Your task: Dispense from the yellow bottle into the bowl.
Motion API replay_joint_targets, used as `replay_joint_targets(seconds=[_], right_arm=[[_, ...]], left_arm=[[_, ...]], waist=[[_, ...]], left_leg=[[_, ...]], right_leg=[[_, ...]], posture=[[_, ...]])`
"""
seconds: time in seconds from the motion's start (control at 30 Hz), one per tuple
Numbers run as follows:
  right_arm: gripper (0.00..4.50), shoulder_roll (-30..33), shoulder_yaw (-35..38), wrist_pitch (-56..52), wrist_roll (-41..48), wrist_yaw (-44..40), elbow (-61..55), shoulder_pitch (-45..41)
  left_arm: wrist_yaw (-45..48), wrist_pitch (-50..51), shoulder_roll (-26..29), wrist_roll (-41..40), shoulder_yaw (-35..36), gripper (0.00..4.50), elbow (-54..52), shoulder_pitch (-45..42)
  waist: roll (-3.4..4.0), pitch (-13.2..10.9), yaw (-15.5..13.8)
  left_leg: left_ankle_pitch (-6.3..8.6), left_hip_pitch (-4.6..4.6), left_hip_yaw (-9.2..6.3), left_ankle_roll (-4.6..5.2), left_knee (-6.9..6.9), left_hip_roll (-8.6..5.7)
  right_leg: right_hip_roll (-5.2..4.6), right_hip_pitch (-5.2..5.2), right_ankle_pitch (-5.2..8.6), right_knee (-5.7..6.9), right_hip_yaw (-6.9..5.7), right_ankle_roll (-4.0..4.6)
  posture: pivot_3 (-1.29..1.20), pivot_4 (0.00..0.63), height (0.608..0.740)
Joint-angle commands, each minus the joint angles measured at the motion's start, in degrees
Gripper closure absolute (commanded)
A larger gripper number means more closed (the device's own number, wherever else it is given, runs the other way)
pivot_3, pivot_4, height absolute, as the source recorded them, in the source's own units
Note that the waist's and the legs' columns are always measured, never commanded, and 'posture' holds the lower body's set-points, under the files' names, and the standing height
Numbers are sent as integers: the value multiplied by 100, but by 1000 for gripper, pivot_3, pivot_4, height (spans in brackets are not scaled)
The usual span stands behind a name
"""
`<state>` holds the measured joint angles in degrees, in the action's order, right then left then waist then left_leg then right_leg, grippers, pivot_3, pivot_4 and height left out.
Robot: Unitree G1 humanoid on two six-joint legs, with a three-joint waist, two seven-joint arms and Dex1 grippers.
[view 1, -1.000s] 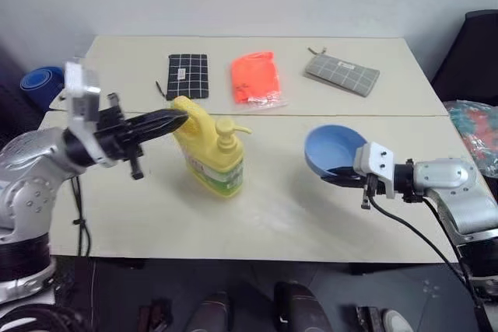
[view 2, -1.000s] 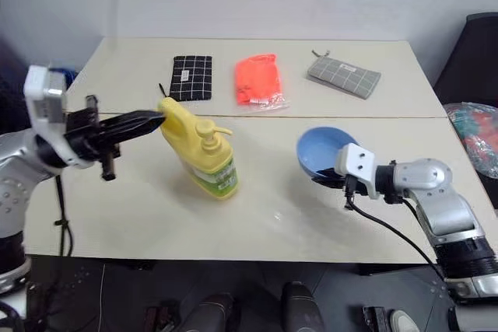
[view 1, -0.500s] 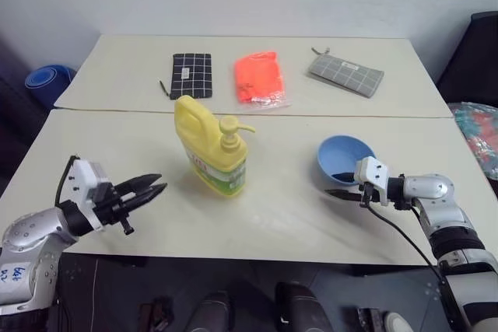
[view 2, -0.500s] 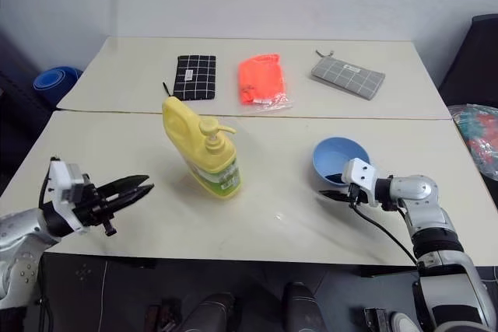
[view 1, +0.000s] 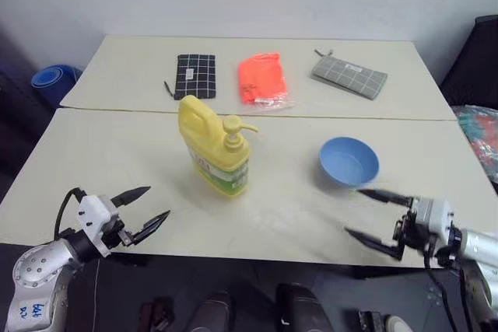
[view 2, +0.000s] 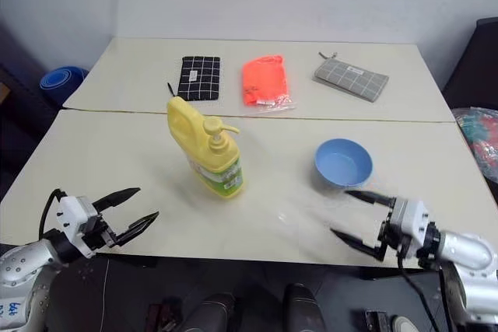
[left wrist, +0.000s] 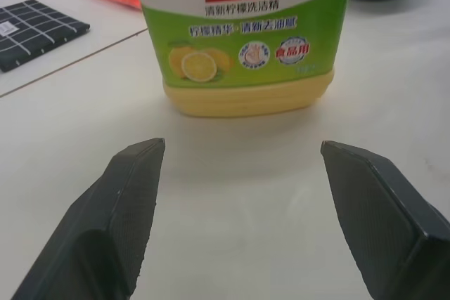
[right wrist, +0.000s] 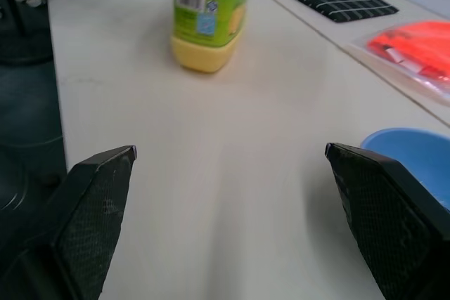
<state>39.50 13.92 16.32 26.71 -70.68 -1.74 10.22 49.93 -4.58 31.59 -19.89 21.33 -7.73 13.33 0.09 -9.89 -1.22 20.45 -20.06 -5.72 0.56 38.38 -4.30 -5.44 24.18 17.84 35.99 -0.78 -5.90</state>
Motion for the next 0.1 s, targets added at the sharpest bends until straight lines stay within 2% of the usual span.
replay_joint_targets(seconds=[0.03,0.1], right_arm=[[0,-206,-47,608,-304,121,141,10],[0,-291,-55,743,-376,208,208,-26]], left_arm=[[-276,-345,-203,265,-112,725,45,256],[-426,-577,-234,468,-108,725,35,317]], waist=[[0,0,5],[0,0,0]], left_leg=[[0,3,3,1,-3,0],[0,5,4,1,-4,-1]], right_leg=[[0,-1,0,-1,3,0],[0,-1,0,0,2,0]], posture=[[0,150,740],[0,150,740]])
